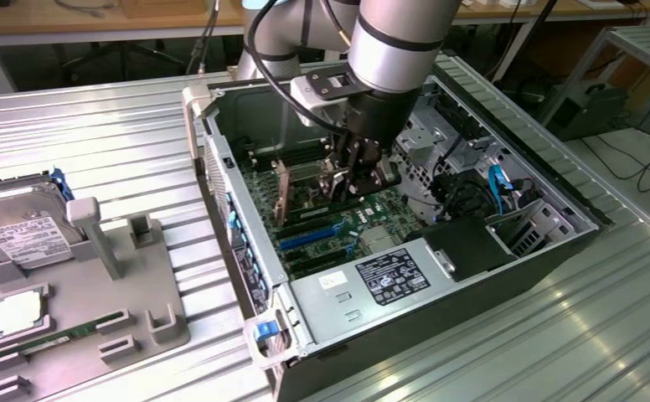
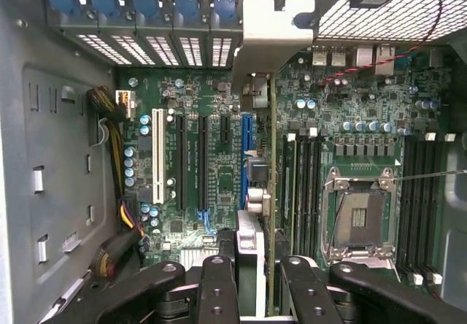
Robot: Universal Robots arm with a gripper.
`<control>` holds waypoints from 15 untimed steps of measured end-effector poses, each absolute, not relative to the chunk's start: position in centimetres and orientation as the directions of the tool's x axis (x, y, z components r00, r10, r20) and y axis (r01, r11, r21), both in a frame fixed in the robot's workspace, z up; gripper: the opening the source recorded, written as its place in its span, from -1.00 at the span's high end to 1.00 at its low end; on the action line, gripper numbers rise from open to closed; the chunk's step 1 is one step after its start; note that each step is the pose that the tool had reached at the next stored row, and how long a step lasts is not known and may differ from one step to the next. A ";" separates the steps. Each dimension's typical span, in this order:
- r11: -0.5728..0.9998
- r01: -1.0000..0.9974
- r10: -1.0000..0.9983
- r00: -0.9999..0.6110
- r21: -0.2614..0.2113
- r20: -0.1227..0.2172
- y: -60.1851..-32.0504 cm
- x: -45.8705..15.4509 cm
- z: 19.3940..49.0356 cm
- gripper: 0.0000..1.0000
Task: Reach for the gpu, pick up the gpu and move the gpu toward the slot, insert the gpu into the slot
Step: 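Insert the gpu into the slot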
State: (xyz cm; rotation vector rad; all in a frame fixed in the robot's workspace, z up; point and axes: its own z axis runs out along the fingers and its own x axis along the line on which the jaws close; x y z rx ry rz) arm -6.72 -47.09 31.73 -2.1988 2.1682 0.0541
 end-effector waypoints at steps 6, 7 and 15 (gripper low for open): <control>-0.014 -1.000 -0.998 0.014 -0.012 -0.056 -47.1 -6.7 31.2 0.44; -0.014 -1.000 -0.998 0.014 -0.012 -0.054 -47.1 -6.7 31.1 0.44; -0.014 -1.000 -0.999 0.014 -0.008 -0.051 -47.1 -6.8 30.7 0.44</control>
